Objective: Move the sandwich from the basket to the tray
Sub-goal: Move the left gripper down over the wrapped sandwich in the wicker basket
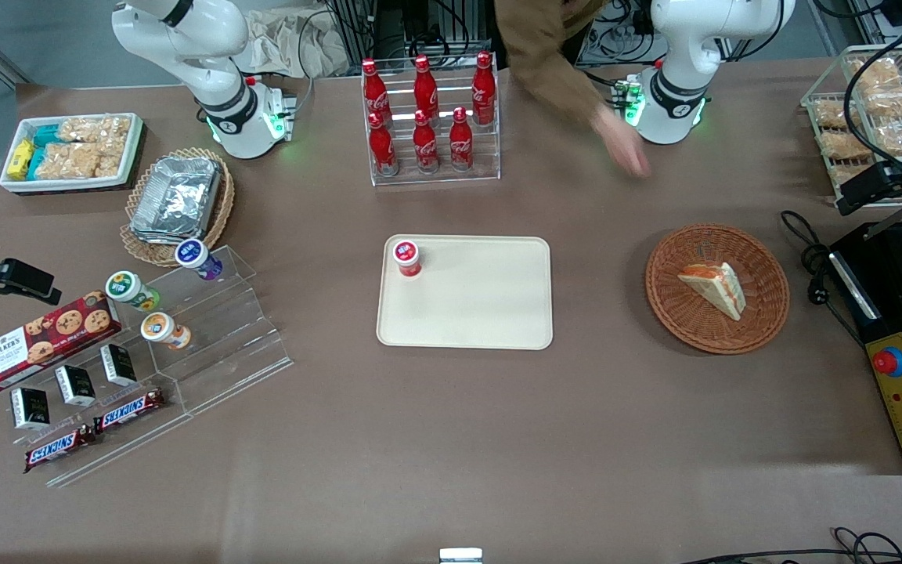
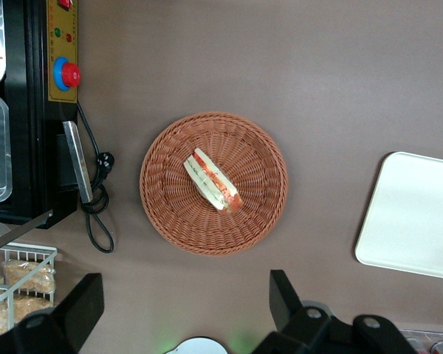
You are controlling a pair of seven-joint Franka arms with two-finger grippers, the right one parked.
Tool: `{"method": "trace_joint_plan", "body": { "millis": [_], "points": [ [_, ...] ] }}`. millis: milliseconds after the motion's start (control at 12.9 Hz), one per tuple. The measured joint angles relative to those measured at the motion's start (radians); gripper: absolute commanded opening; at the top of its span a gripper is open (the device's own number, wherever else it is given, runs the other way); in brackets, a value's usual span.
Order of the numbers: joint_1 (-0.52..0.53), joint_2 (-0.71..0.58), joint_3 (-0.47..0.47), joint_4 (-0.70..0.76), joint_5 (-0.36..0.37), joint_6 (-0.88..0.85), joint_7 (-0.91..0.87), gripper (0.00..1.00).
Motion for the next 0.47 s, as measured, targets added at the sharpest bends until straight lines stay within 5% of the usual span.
{"method": "trace_joint_plan", "body": {
  "millis": [233, 467],
  "points": [
    [0.001, 0.008, 0.005, 0.0, 0.0, -0.001, -0.014, 1.0],
    [-0.002, 0.036, -0.007, -0.005, 0.0, -0.002, -0.289, 1.0]
  ]
}}
